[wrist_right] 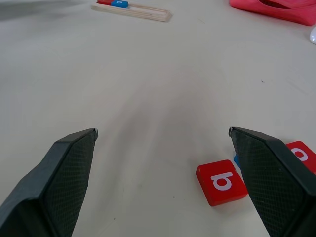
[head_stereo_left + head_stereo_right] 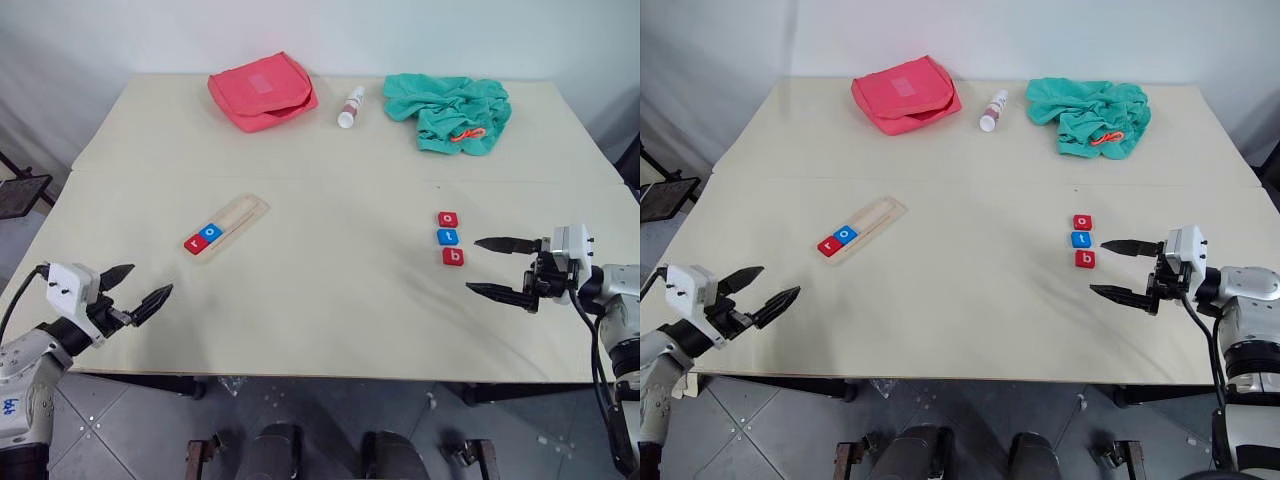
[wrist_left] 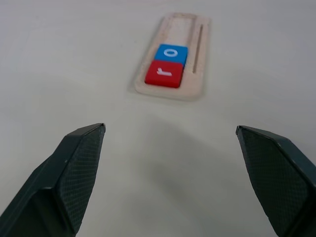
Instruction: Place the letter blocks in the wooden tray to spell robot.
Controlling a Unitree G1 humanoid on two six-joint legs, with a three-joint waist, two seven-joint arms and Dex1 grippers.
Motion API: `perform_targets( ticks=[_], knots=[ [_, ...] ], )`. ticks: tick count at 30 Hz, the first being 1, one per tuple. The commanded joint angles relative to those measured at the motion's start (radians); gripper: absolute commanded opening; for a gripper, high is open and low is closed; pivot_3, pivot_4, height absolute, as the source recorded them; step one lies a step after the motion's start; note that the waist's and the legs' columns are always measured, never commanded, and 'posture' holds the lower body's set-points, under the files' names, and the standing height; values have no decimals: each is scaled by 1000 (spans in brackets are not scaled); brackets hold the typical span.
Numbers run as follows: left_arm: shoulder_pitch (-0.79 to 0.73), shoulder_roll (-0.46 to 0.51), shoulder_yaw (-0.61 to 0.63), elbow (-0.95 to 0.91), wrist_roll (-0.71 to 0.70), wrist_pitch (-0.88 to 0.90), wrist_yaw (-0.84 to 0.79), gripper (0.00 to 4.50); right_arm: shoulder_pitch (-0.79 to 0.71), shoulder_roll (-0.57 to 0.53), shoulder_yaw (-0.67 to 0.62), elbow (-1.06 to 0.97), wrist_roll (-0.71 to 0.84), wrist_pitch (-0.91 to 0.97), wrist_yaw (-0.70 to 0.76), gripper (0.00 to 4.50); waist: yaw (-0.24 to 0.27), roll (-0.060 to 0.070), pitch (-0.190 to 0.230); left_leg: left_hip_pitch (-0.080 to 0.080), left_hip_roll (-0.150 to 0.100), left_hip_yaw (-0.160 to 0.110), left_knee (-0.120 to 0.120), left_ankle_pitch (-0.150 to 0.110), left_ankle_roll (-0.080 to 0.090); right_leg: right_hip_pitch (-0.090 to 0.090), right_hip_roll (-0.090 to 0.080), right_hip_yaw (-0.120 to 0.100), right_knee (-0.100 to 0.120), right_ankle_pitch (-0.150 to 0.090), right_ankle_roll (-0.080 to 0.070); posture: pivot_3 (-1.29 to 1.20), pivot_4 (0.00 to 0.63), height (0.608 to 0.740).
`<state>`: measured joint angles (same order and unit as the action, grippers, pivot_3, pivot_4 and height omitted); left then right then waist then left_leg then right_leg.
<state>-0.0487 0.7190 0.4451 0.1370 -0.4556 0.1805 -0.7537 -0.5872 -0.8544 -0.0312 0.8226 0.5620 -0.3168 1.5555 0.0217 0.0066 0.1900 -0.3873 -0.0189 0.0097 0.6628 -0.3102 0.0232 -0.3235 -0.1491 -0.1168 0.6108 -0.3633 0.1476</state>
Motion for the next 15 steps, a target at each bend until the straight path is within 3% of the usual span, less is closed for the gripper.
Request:
perform_targets(
  ticks=[1,15],
  knots=[
    [-131,55,-67,120,54,7,-47,4500,13,-32,-18,-100,41,16,59,4443,1,1,0,0,0,0,0,0,0,0,0,0,0,0,0,0,150,740],
    [-588,37,-310,584,252,-50,-145,4500,160,-36,-123,-412,77,116,39,4443,-1,0,1,-1,-1,1,0,0,0,-4,-1,-1,8,0,0,0,150,740]
  ],
)
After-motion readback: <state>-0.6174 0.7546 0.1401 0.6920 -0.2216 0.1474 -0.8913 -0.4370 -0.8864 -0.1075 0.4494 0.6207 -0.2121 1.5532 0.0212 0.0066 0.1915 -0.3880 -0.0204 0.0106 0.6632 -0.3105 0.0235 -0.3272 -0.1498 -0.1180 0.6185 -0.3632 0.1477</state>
